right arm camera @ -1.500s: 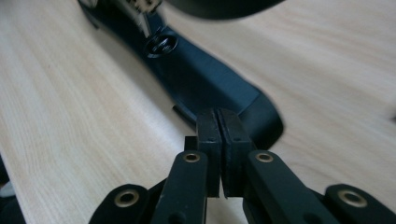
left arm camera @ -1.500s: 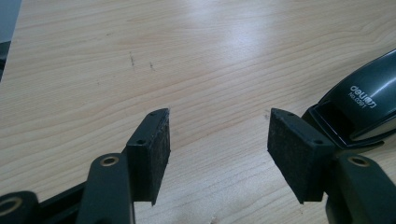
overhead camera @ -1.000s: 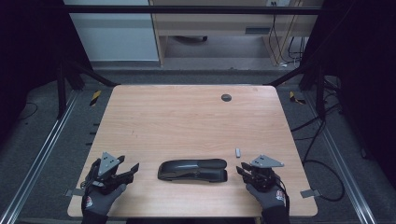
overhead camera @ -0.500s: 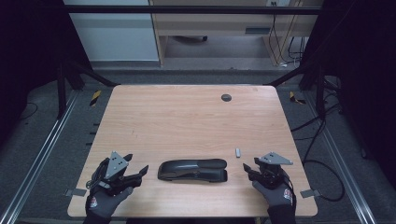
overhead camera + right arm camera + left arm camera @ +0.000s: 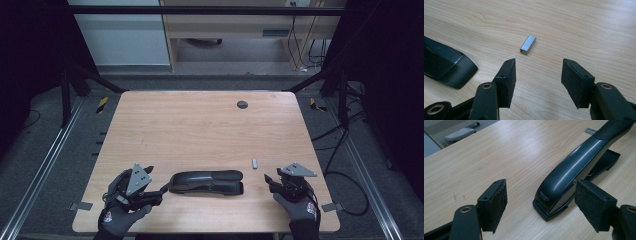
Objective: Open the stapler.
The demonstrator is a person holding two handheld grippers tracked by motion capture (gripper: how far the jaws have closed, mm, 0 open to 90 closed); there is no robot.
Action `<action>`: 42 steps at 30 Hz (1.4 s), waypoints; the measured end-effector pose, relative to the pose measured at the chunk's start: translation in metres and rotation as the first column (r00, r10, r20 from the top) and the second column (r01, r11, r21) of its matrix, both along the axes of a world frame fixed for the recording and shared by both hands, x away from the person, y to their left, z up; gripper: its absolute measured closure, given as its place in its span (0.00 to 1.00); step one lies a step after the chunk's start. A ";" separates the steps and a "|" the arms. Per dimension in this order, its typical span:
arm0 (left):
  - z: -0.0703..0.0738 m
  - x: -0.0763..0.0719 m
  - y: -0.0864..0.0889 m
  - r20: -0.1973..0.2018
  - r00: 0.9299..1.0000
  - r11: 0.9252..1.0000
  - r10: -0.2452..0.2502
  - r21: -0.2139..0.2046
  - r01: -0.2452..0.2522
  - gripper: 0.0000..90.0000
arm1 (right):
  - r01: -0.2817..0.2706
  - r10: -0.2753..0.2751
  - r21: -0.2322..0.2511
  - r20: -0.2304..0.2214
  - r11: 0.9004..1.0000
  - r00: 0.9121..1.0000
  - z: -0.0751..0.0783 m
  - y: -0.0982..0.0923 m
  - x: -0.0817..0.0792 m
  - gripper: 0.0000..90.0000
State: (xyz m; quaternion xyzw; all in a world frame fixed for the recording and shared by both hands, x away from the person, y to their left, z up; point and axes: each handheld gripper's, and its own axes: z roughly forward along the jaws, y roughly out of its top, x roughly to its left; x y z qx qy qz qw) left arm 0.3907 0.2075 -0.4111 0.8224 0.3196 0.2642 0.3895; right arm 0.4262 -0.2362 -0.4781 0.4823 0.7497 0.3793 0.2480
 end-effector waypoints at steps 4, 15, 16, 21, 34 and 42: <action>0.002 0.000 -0.009 0.015 0.999 0.999 -0.037 0.024 0.036 0.28 | 0.012 -0.012 0.007 -0.004 1.000 1.000 0.000 -0.002 0.000 0.51; 0.006 -0.004 -0.031 0.009 0.995 0.993 -0.096 0.068 0.095 0.26 | 0.021 -0.021 0.001 -0.006 1.000 1.000 0.000 -0.006 0.001 0.52; 0.006 -0.004 -0.033 0.011 0.995 0.992 -0.100 0.075 0.099 0.26 | 0.023 -0.023 -0.002 -0.008 1.000 1.000 0.000 -0.006 0.001 0.52; 0.007 -0.004 -0.039 0.010 0.994 0.989 -0.112 0.097 0.110 0.25 | 0.026 -0.026 -0.002 -0.020 1.000 0.999 -0.001 -0.007 0.003 0.52; 0.002 -0.004 -0.055 0.013 0.989 0.975 -0.147 0.172 0.142 0.22 | 0.020 -0.021 -0.031 -0.017 0.999 1.000 -0.002 -0.006 0.005 0.52; 0.002 -0.005 -0.067 0.022 0.985 0.964 -0.171 0.211 0.163 0.22 | 0.025 -0.026 -0.030 -0.017 0.999 1.000 -0.002 -0.006 0.004 0.52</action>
